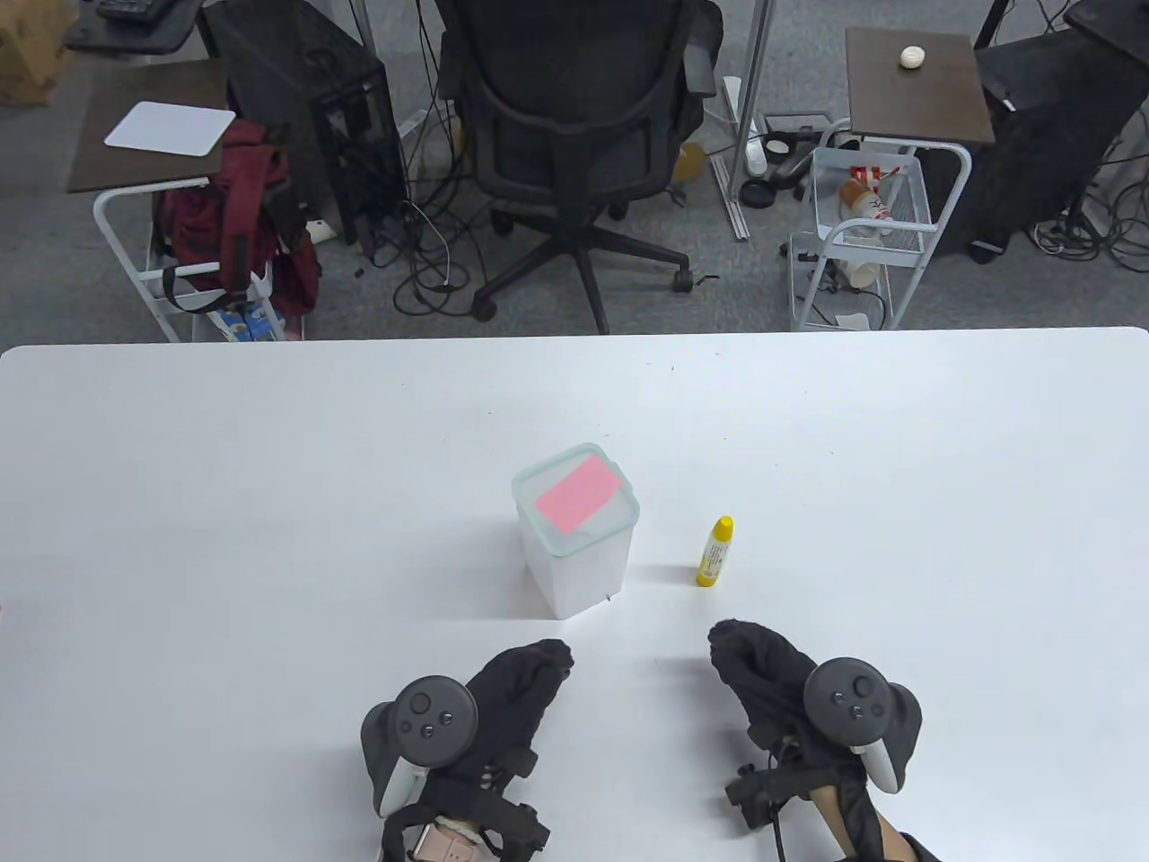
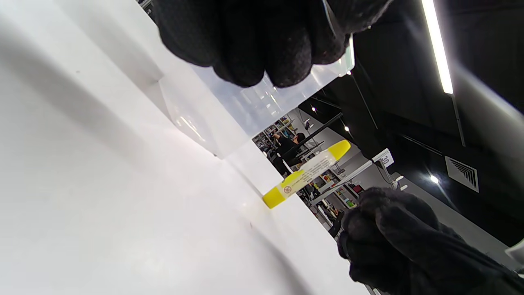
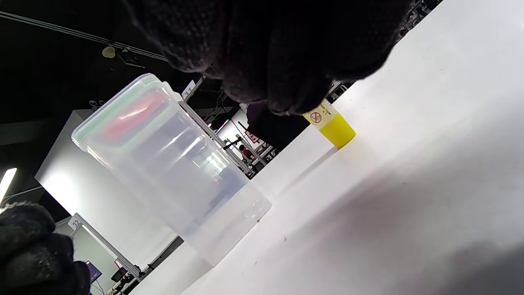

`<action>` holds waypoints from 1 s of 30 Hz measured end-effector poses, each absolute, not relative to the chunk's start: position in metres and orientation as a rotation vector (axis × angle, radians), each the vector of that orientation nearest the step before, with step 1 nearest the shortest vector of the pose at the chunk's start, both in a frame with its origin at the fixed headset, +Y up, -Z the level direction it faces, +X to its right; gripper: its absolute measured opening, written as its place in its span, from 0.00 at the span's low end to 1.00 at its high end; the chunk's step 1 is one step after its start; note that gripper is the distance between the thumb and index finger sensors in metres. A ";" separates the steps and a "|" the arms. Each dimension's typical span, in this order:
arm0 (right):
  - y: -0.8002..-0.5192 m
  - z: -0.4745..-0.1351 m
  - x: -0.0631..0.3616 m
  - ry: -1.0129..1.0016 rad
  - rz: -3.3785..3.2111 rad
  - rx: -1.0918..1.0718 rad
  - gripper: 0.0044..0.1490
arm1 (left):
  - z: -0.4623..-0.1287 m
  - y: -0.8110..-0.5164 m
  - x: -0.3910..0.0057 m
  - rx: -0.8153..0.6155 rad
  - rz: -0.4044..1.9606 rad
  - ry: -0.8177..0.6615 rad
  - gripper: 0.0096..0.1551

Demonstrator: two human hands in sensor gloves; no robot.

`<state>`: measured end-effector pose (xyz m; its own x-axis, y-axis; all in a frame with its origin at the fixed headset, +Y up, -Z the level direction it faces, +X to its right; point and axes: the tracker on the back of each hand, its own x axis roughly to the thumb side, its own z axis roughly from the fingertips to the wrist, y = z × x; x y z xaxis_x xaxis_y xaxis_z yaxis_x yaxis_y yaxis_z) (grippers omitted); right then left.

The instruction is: Squeeze liquid glue on card and attach to container

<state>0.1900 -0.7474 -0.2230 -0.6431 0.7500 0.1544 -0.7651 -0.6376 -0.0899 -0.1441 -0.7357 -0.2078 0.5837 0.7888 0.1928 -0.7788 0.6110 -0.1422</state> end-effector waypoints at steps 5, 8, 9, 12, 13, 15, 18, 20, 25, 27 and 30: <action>-0.737 -0.219 0.188 -0.251 2.270 0.137 0.22 | -0.205 -0.724 -0.146 0.019 0.891 -0.267 0.22; -0.723 -0.217 0.190 -0.345 2.274 0.154 0.22 | -0.205 -0.707 -0.151 0.111 0.829 -0.271 0.22; -0.719 -0.216 0.191 -0.378 2.272 0.157 0.22 | -0.206 -0.701 -0.153 0.140 0.821 -0.266 0.22; -0.705 -0.215 0.196 -0.465 2.266 0.166 0.22 | -0.209 -0.680 -0.161 0.216 0.870 -0.239 0.22; -0.700 -0.215 0.199 -0.498 2.264 0.162 0.22 | -0.211 -0.672 -0.163 0.239 0.889 -0.221 0.22; -0.690 -0.215 0.204 -0.566 2.268 0.130 0.22 | -0.214 -0.656 -0.168 0.301 0.902 -0.189 0.22; -0.678 -0.218 0.209 -0.658 2.305 0.012 0.23 | -0.216 -0.639 -0.174 0.409 0.924 -0.135 0.22; -0.672 -0.223 0.213 -0.703 2.299 -0.049 0.23 | -0.220 -0.636 -0.177 0.446 0.965 -0.093 0.22; -0.679 -0.245 0.222 -0.774 2.500 -0.220 0.32 | -0.230 -0.659 -0.179 0.416 0.846 -0.023 0.27; -0.691 -0.254 0.224 -0.746 2.614 -0.256 0.42 | -0.234 -0.669 -0.179 0.400 0.711 -0.036 0.35; -0.708 -0.262 0.223 -0.602 2.825 -0.212 0.54 | -0.241 -0.687 -0.176 0.301 0.484 -0.070 0.51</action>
<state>0.2230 -0.7079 -0.2622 -0.9595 0.2669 -0.0901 -0.2070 -0.8848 -0.4174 -0.1760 -0.6873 -0.2411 0.8837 0.4475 0.1372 -0.4680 0.8419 0.2685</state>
